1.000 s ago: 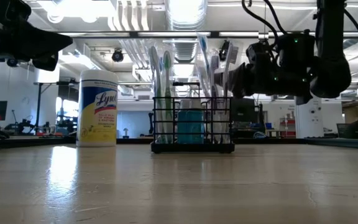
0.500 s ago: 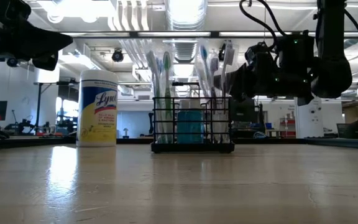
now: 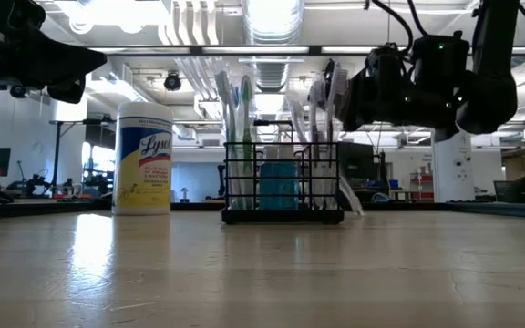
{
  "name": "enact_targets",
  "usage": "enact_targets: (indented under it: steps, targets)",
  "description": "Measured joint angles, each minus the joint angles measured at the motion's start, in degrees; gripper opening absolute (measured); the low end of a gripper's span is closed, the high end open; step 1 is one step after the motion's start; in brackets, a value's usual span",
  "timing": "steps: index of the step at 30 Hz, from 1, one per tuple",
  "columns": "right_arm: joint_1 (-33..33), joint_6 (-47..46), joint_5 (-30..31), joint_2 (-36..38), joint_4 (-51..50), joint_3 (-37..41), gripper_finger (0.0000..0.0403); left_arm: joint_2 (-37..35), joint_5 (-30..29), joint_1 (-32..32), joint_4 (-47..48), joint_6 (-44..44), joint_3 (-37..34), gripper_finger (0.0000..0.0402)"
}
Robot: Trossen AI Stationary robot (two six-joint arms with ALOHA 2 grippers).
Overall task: Pick & Place toothbrushing station
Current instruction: Put the blue toothbrush into the black wire organizer
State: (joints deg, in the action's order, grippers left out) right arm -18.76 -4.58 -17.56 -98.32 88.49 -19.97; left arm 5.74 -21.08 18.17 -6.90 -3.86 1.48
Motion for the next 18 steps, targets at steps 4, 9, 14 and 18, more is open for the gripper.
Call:
enact_targets:
  steps: [4, 9, 14, 18]
  targets:
    - [0.0, 0.0, 0.1, 3.4, -1.9, 0.5, 0.0171, 0.0, 0.0, 0.0, 0.0, 0.0, 0.0, 0.0013]
    - [0.0, 1.9, 0.2, 10.1, -13.9, 0.6, 0.0169, 0.0, 0.0, 0.0, 0.0, 0.0, 0.0, 0.0007]
    - [0.0, 8.3, 3.9, 22.8, -39.6, 0.2, 0.0169, 0.0, 0.0, 0.0, -0.1, 0.4, 0.0, 0.0012]
    - [0.0, 12.1, 11.6, 33.9, -68.4, -4.8, 0.0169, 0.0, 0.0, 0.0, -0.9, 0.5, 0.0, 0.0018]
